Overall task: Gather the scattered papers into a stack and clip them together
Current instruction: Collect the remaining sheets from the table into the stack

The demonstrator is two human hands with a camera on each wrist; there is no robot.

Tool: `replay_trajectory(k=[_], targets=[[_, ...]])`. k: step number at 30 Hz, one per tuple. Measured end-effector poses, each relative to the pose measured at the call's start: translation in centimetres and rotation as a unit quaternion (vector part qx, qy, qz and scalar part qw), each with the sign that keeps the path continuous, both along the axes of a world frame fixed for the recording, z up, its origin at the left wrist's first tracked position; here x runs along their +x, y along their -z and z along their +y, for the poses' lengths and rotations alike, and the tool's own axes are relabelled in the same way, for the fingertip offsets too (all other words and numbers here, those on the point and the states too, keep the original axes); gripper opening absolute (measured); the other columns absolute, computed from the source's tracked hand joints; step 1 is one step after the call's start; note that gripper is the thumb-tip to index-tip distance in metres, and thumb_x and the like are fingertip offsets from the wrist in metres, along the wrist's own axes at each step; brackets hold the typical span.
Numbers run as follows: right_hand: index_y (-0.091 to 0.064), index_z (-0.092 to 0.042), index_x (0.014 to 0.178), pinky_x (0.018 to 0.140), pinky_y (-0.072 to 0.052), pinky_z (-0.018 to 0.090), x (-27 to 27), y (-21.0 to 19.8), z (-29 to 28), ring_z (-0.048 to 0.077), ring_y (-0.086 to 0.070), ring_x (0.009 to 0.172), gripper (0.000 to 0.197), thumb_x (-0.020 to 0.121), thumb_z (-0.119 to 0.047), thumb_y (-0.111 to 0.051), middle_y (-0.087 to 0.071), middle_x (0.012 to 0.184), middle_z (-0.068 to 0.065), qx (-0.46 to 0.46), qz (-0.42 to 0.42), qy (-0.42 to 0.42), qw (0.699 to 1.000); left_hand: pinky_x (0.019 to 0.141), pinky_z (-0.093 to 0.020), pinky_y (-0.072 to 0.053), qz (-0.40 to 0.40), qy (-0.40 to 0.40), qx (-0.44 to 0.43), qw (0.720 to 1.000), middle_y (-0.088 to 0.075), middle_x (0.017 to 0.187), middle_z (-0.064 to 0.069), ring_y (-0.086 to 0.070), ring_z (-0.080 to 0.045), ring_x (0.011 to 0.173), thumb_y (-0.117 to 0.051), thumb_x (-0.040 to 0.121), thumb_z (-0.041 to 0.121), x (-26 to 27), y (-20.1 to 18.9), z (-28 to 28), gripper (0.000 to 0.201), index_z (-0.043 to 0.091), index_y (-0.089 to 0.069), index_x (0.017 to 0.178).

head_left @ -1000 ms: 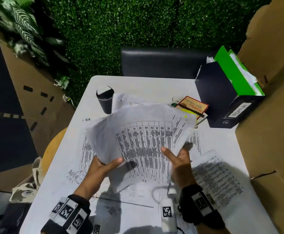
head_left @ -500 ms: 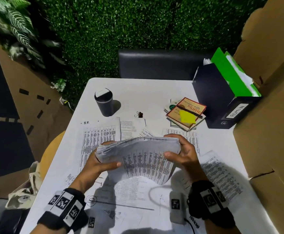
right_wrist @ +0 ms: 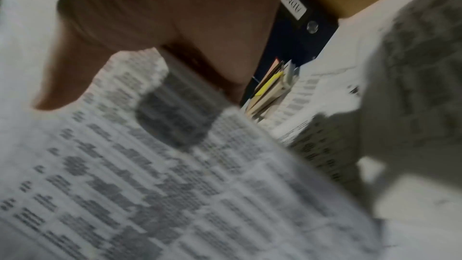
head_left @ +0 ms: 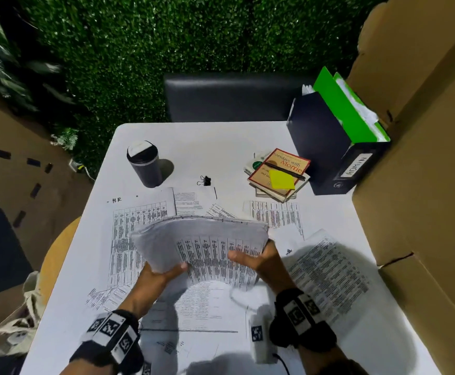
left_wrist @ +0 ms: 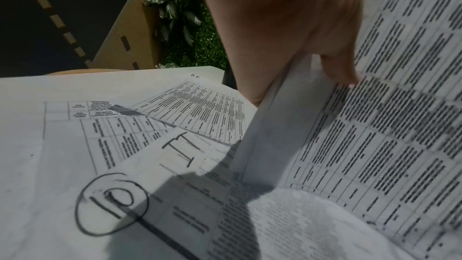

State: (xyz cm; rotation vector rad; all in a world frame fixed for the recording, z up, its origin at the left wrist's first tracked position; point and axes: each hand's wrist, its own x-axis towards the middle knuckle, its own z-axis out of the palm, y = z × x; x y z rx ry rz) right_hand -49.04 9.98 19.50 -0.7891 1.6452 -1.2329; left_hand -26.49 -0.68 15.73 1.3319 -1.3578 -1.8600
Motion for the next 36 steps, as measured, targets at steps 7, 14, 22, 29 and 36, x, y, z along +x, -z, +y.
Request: replay_trajectory(k=[7,14,22,29,36], targets=[[-0.056,-0.017,0.120,0.093,-0.048,0.041,-5.4,7.0,8.4,0.029,-0.051,0.113,0.079,0.057,-0.060,-0.079,-0.050,0.126,0.011,0.187,0.149,0.293,0.926,0.084,-0.034,-0.051,-0.042,-0.081,-0.057,0.994,-0.068,0.110,-0.016,-0.065,-0.029,0.100,-0.069,0.086,0.022,0.9,-0.2,-1.3,0.043,-0.002,-0.059,0.120],[-0.022,0.000,0.139,0.105,-0.028,0.060,-7.6,9.4,12.4,0.044,-0.027,0.131,0.111,0.060,-0.046,-0.084,-0.024,0.144,0.027,0.462,0.047,0.431,0.773,0.091,-0.040,-0.045,-0.019,-0.157,-0.088,0.983,-0.060,0.088,-0.015,-0.058,-0.028,0.084,-0.062,0.091,0.017,3.9,-2.6,-2.5,0.037,-0.015,-0.053,0.108],[-0.009,-0.003,0.147,0.114,-0.014,0.054,-8.4,9.9,12.8,0.041,-0.012,0.142,0.119,0.062,-0.043,-0.083,-0.011,0.154,0.024,0.483,0.037,0.442,0.755,0.105,-0.049,-0.041,-0.044,-0.223,-0.145,0.963,-0.066,0.112,-0.016,-0.061,-0.030,0.105,-0.070,0.083,0.034,8.2,-4.0,-2.5,0.042,0.001,-0.066,0.109],[-0.003,-0.003,0.147,0.112,-0.024,0.055,-9.1,10.6,14.0,0.042,-0.024,0.139,0.124,0.061,-0.040,-0.085,-0.019,0.152,0.025,0.457,0.009,0.482,0.747,0.093,-0.036,-0.045,-0.057,-0.281,-0.133,0.949,-0.066,0.058,0.022,-0.061,0.007,0.065,-0.052,0.097,0.012,9.6,-3.9,-0.6,0.039,0.016,-0.071,0.063],[-0.063,0.008,0.106,0.081,-0.046,0.045,-9.4,9.8,16.3,0.041,-0.059,0.091,0.043,0.070,-0.011,-0.077,-0.063,0.111,0.032,0.313,0.010,0.546,0.777,0.108,-0.054,-0.036,-0.036,-0.273,-0.119,0.954,-0.067,0.087,0.002,-0.063,-0.014,0.092,-0.060,0.091,0.018,10.5,-3.2,0.1,0.015,0.007,-0.064,0.100]])
